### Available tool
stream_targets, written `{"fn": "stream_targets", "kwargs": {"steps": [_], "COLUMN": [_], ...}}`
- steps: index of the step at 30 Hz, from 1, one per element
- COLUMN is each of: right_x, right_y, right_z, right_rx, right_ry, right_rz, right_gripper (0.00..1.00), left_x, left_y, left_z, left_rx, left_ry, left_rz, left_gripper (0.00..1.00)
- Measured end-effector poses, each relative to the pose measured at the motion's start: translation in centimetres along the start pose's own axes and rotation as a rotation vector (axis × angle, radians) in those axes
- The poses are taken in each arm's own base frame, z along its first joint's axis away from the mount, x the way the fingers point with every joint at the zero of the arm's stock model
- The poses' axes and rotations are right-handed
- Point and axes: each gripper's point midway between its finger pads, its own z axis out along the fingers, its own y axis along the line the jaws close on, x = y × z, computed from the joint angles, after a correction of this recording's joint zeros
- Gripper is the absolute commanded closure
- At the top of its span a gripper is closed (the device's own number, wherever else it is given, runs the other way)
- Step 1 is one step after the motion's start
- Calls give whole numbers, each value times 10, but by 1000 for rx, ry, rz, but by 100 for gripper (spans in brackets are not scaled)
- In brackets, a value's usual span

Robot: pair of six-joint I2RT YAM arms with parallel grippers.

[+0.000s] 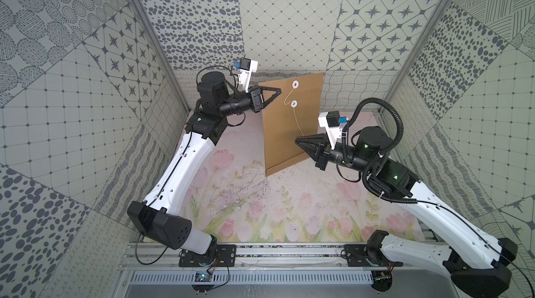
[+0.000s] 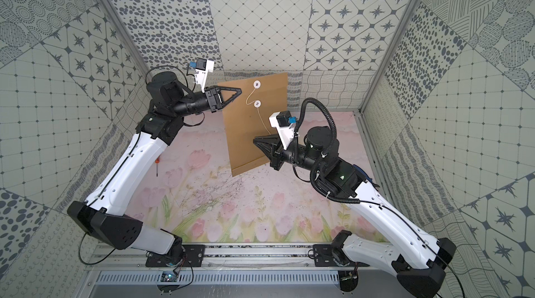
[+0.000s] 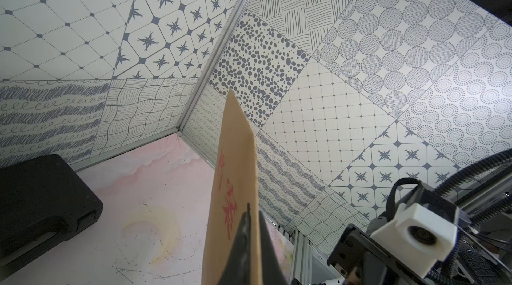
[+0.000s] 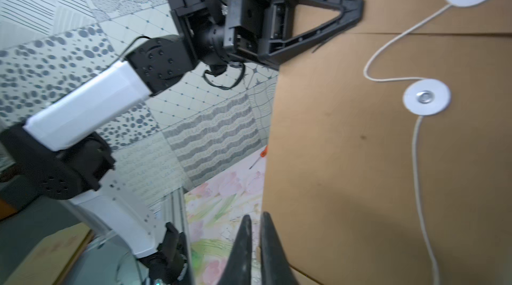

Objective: Close the mouth of the file bag
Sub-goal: Adjust the file bag.

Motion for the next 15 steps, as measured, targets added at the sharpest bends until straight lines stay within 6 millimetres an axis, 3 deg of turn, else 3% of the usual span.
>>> {"fn": "stream_targets", "kwargs": {"steps": [3, 7, 11, 15], "right_x": [21, 52, 63, 61], "right_y": [-27, -50, -68, -84], "right_z": [4, 11, 15, 14], "right_rx": [118, 209, 278, 330], "right_ry": [37, 105, 131, 120], "right_rz": [-21, -41, -68, -73], "right_gripper": [50, 47, 46, 47], "left_x": [-5, -12, -18, -20], "left_y": [-5, -16, -26, -37], "left_z": [-1, -5, -9, -10], "left_rx": [8, 21, 35, 55], "left_ry": [-8, -22, -33, -37], "left_rz": [1, 5, 8, 15], "left_gripper": [100, 100, 100, 100]}}
